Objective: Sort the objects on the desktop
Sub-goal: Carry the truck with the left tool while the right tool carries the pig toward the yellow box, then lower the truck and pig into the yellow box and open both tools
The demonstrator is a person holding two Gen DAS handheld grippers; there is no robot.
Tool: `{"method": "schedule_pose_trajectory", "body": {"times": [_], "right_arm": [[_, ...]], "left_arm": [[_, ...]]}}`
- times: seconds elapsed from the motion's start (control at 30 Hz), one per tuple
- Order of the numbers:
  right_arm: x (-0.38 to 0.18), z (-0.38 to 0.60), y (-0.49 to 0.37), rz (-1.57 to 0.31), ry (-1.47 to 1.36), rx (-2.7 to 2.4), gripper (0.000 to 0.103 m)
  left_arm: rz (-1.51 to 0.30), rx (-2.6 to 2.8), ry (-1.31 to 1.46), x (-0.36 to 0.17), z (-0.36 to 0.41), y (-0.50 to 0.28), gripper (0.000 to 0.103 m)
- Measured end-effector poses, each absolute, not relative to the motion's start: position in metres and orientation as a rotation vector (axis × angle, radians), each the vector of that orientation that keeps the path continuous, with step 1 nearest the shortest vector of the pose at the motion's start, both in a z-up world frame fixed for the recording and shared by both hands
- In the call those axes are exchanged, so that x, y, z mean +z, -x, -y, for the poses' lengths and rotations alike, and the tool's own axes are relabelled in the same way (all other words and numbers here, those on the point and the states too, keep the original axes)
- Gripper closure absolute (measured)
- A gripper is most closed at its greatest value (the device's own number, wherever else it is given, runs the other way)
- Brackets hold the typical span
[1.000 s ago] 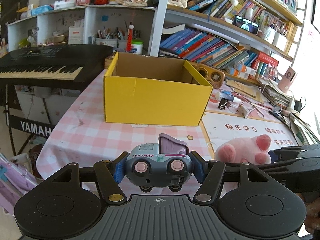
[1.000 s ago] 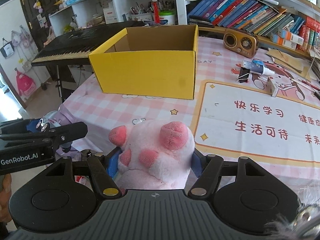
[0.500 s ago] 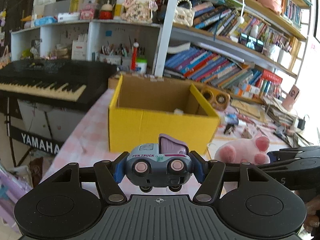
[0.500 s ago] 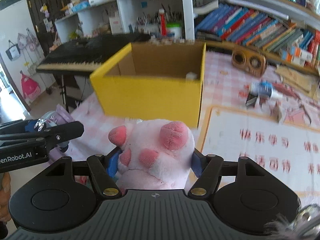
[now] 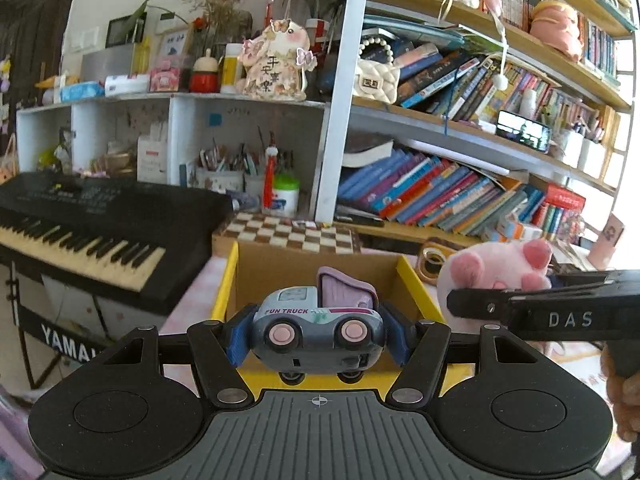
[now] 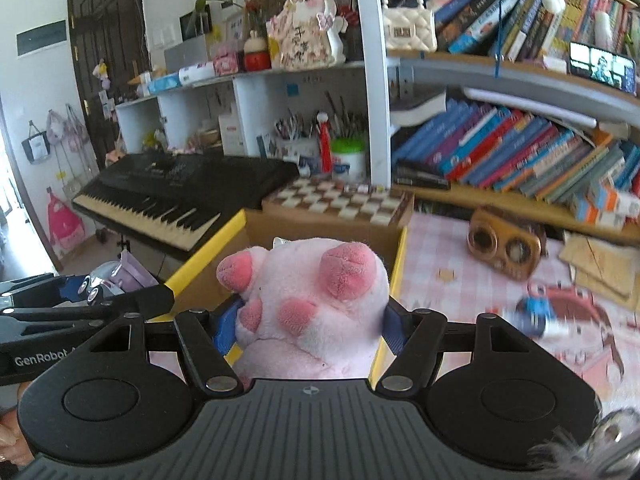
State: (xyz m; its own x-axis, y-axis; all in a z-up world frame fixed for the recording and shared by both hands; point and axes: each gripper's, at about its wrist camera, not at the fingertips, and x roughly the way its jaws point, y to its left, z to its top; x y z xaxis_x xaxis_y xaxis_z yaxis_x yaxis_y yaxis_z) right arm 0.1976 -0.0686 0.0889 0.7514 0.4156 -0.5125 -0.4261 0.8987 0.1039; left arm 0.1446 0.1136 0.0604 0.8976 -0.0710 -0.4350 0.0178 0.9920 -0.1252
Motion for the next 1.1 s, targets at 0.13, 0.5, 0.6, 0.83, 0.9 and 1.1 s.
{"method": "schedule_pose_trajectory", "body": {"times": [0.13, 0.5, 0.6, 0.83, 0.9, 1.1], "right_arm": [[0.087, 0.070, -0.229, -0.554, 0.029, 0.459, 0.037], [0.056, 0.055, -0.290, -0.635, 0.077, 0.517, 0.037], [0.046, 0.048, -0.301, -0.670, 0.115, 0.550, 0.037], [0.022, 0.034, -0.318, -0.749, 0.209, 0.624, 0.037], [0.015, 0.029, -0.323, -0.777, 0.241, 0.643, 0.037], [0.006, 0.015, -0.329, -0.824, 0.340, 0.699, 0.036]], "left_arm": [[-0.478, -0.027, 0.101, 0.054, -0.109, -0.173, 0.039], [-0.606, 0.000, 0.022, 0.018, -0.093, -0.228, 0.039], [-0.655, 0.003, -0.013, 0.006, -0.086, -0.237, 0.039], [-0.760, 0.003, -0.065, -0.016, -0.078, -0.249, 0.039], [-0.777, 0.004, -0.038, -0.018, -0.081, -0.251, 0.039], [-0.821, 0.013, -0.005, -0.023, -0.084, -0.257, 0.038]]}}
